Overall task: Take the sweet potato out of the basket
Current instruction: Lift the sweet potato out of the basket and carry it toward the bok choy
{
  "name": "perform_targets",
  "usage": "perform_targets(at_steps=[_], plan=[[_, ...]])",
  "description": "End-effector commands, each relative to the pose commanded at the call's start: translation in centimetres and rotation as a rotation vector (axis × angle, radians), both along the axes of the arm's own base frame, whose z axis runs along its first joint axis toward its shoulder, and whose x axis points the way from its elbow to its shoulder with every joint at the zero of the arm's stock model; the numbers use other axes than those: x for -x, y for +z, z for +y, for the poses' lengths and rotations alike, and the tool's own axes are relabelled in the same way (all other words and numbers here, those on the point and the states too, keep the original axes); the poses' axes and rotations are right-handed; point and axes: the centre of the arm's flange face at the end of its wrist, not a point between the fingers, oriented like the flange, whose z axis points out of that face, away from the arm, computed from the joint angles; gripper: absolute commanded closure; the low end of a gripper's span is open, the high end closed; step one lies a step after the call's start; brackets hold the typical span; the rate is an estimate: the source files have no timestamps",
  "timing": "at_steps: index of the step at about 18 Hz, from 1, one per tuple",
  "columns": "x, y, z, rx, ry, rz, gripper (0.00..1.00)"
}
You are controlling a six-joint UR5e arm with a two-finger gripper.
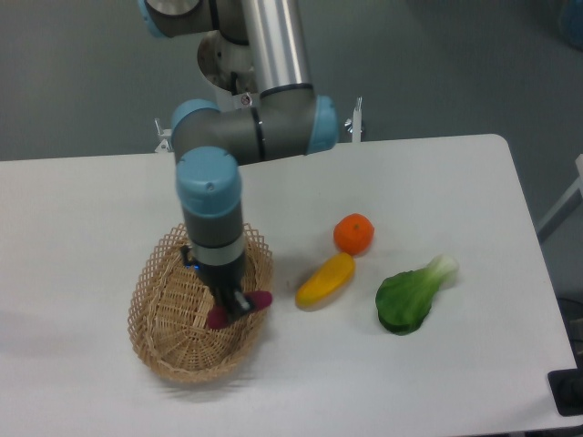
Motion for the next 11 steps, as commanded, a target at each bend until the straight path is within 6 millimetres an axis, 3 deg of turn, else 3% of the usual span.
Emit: perform_targets(at_steps=[6,11], plan=[[8.0,4.7,-3.1,0.031,0.033,-0.004,0.70],[13.7,5.6,-7.0,0.024,0.031,0.025,0.70]])
